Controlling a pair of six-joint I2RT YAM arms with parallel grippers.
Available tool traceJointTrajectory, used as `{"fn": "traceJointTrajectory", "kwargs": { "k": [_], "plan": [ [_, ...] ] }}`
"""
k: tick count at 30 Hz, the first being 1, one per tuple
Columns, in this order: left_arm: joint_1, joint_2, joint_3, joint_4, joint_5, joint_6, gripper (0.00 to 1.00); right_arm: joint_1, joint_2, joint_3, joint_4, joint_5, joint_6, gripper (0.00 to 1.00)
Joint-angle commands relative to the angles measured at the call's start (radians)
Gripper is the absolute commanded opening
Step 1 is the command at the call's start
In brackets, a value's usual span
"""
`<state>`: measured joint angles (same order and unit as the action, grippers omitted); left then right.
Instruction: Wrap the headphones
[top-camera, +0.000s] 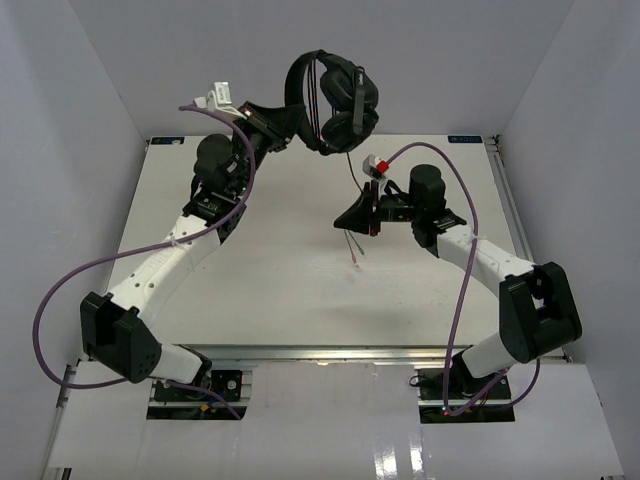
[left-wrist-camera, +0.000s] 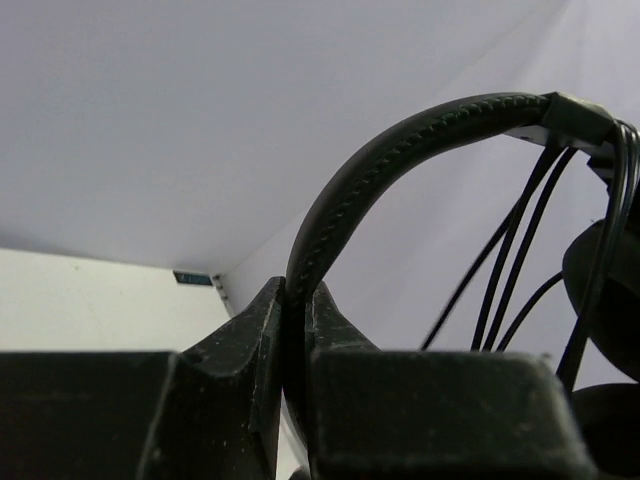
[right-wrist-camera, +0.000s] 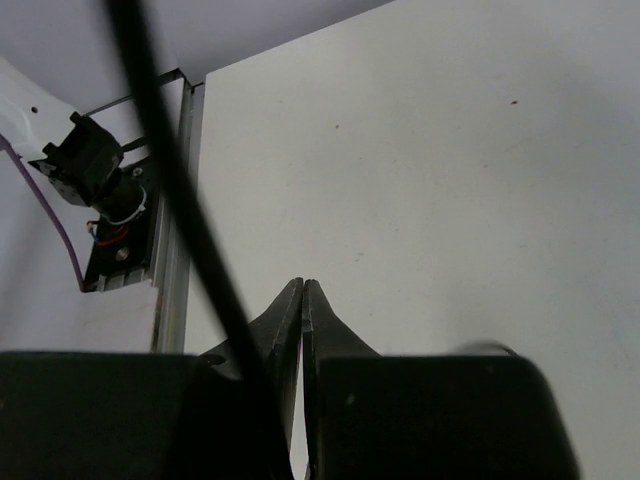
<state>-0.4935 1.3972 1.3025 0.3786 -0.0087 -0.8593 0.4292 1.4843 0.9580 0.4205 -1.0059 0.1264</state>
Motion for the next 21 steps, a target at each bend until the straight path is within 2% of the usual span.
{"fn": "traceJointTrajectory", "kwargs": {
  "k": [1, 7, 10, 16, 17, 21],
  "plan": [
    [0.003, -0.001, 0.145, 0.027, -0.155, -0.018, 0.00, 0.043, 0.008, -0.036, 0.034, -0.040, 0.016, 0.08],
    [0.006, 0.025, 0.231, -0.084, -0.331, 0.076, 0.00, 0.090, -0.027, -0.054, -0.004, -0.022, -0.047, 0.08],
    [0.006, 0.057, 0.280, -0.194, -0.454, 0.147, 0.00, 0.110, -0.069, -0.034, -0.104, 0.038, -0.127, 0.08],
    [0.010, 0.179, 0.299, -0.213, -0.655, 0.472, 0.00, 0.181, -0.168, 0.041, -0.472, 0.319, -0.430, 0.08],
    [0.010, 0.186, 0.295, -0.210, -0.660, 0.485, 0.00, 0.192, -0.175, 0.059, -0.488, 0.331, -0.463, 0.08],
    [0.009, 0.303, 0.265, -0.244, -0.653, 0.635, 0.00, 0.238, -0.188, 0.177, -0.680, 0.561, -0.621, 0.08]
  ]
}}
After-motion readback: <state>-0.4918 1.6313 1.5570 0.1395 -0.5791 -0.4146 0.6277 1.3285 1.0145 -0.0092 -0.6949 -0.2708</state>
